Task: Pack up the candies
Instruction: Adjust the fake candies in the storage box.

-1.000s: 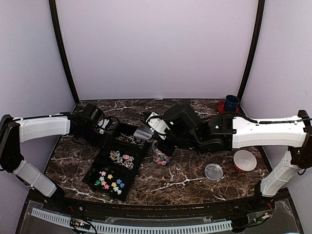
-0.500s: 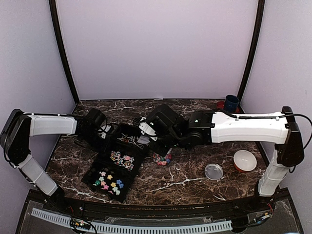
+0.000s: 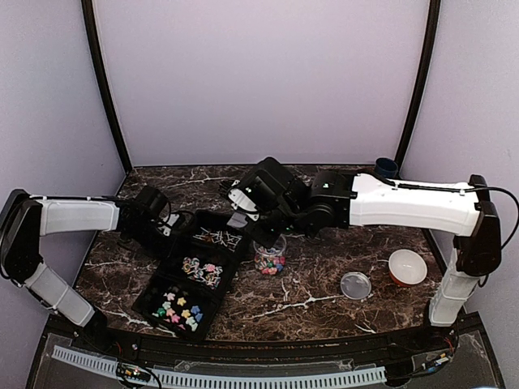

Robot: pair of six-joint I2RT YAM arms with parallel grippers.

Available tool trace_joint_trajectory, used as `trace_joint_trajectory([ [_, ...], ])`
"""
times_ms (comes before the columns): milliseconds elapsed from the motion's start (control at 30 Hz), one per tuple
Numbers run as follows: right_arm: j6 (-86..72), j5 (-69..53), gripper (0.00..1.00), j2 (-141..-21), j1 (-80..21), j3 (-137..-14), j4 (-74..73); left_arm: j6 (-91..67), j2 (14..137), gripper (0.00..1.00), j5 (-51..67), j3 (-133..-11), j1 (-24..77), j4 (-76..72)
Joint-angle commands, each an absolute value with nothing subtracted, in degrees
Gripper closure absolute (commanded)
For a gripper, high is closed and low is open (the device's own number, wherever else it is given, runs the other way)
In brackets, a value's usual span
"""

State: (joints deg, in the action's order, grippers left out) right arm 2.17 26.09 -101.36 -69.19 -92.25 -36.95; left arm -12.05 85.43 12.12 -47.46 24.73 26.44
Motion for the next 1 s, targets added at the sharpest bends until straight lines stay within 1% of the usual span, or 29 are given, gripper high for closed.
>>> trace_joint_trajectory([
  [0,0.2,27.8,1.0,-101.5,-68.8,-93.6,-34.6,-17.4,79.8,1.0,28.2,-44.6,21.2,19.2],
  [233,-1.3,27.8,1.0,-99.4,-68.7,-91.4,-30.4,-23.4,77.5,1.0,41.0,-40.9,19.2,9.2],
  [300,-1.9,26.6,1.0,-98.9,-68.7,-91.4,-30.4,-24.5,77.5,1.0,41.6,-39.9,19.2,6.7],
  [367,-2.7,26.9,1.0,-98.5,-68.7,-91.6,-30.8,-23.6,79.0,1.0,38.9,-40.5,19.2,9.2],
  [433,-3.3,27.7,1.0,-98.1,-68.7,-91.4,-31.1,-21.5,80.8,1.0,35.4,-42.4,19.1,14.9],
  [567,-3.9,28.6,1.0,-96.4,-68.7,-90.3,-30.3,-21.0,80.2,1.0,27.8,-43.1,19.2,17.6],
  [767,-4.7,30.6,1.0,-94.9,-68.7,-88.6,-29.4,-23.2,81.6,1.0,26.8,-44.4,19.6,16.3],
  [967,-5.9,32.3,1.0,-92.4,-68.7,-86.0,-29.0,-22.8,86.8,1.0,23.2,-48.3,23.8,17.5],
])
